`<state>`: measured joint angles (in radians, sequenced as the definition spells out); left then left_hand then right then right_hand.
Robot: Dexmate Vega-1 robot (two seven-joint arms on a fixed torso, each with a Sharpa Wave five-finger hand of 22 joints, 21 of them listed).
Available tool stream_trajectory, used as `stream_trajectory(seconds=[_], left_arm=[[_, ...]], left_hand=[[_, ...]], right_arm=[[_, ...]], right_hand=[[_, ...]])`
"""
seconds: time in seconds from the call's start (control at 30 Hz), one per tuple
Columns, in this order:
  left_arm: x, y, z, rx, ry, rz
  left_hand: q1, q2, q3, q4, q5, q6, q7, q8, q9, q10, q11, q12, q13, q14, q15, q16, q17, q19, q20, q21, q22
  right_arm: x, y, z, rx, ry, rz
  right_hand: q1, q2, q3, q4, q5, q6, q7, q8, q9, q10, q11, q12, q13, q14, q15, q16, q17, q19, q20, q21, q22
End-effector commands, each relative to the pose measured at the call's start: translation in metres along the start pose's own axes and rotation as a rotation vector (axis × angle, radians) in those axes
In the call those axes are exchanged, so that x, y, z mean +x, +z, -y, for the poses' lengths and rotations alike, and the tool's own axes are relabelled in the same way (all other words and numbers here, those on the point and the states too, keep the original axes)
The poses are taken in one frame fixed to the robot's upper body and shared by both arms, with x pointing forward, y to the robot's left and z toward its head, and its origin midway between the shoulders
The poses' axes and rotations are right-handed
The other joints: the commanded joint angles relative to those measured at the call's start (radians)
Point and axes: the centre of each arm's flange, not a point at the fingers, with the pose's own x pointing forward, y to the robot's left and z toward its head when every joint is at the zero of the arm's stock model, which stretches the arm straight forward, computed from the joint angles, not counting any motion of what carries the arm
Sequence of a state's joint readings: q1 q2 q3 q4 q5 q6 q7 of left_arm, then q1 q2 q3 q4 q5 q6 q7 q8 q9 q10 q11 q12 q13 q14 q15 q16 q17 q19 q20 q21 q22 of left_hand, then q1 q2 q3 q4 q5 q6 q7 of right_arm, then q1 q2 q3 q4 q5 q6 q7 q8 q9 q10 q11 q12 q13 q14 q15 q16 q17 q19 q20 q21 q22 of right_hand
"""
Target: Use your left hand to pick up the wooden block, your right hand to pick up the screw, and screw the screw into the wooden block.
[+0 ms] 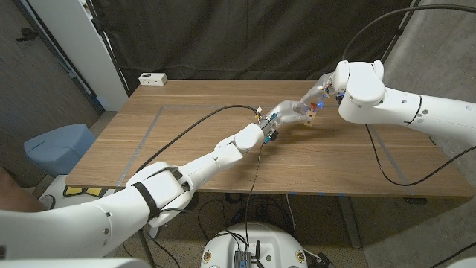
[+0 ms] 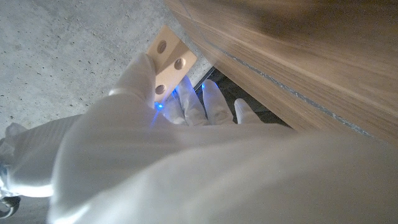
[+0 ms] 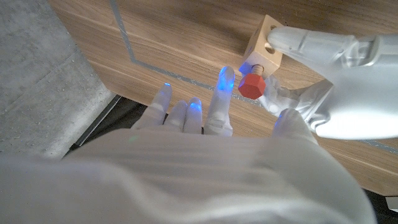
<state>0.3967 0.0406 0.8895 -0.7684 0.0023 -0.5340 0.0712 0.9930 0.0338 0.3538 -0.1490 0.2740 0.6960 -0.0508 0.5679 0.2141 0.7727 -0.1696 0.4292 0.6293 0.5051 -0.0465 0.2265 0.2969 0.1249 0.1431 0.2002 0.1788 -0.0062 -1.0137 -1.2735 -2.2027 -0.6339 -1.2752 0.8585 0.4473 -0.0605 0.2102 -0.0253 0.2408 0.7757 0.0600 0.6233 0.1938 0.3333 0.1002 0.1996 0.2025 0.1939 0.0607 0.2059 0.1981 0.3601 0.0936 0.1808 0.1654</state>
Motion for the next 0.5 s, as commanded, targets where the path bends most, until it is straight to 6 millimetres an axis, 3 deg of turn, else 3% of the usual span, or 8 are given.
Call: stream_trajectory(seconds=[0.03, 0.27, 0.5], left_arm=[[0.0021, -0.0006, -0.0004, -0.001, -0.001, 0.001], [0.0017, -0.0003, -0.0002, 0.001, 0.001, 0.003], [0.0004, 0.0003, 0.0007, 0.001, 0.003, 0.005]], left_hand=[[-0.007, 0.042, 0.003, 0.0, 0.005, 0.1, -0.057, 0.006, 0.005, 0.047, -0.045, 0.048, 0.019, 0.006, -0.083, -0.001, 0.001, 0.003, 0.006, 0.002, 0.002], [-0.006, 0.039, -0.001, -0.002, 0.006, 0.105, -0.057, 0.008, 0.005, 0.05, -0.046, 0.05, 0.019, 0.007, -0.084, 0.0, 0.002, 0.003, 0.005, 0.002, 0.002], [-0.01, 0.05, 0.004, 0.003, 0.01, 0.088, -0.054, 0.001, 0.005, 0.032, -0.043, 0.044, 0.021, 0.002, -0.077, -0.004, 0.001, 0.001, 0.014, 0.001, 0.002]], right_arm=[[0.0015, -0.0004, 0.0008, -0.013, 0.031, -0.005], [-0.0011, -0.0019, 0.0002, -0.017, 0.034, -0.01], [-0.0051, -0.0037, -0.0004, -0.023, 0.028, -0.004]], right_hand=[[-0.013, -0.003, -0.008, 0.002, 0.015, -0.021, 0.003, -0.009, 0.01, -0.011, 0.006, -0.005, 0.005, -0.011, 0.01, -0.008, 0.004, -0.011, 0.005, -0.002, 0.002], [-0.018, -0.01, -0.017, 0.003, 0.024, -0.045, 0.008, -0.018, 0.016, -0.023, 0.012, -0.007, 0.006, -0.02, 0.018, -0.01, 0.003, -0.015, 0.007, 0.0, 0.002], [-0.015, -0.013, -0.027, 0.0, 0.046, -0.119, 0.03, -0.047, 0.027, -0.063, 0.032, -0.013, 0.008, -0.04, 0.036, -0.014, 0.002, -0.027, 0.018, 0.001, 0.002]])
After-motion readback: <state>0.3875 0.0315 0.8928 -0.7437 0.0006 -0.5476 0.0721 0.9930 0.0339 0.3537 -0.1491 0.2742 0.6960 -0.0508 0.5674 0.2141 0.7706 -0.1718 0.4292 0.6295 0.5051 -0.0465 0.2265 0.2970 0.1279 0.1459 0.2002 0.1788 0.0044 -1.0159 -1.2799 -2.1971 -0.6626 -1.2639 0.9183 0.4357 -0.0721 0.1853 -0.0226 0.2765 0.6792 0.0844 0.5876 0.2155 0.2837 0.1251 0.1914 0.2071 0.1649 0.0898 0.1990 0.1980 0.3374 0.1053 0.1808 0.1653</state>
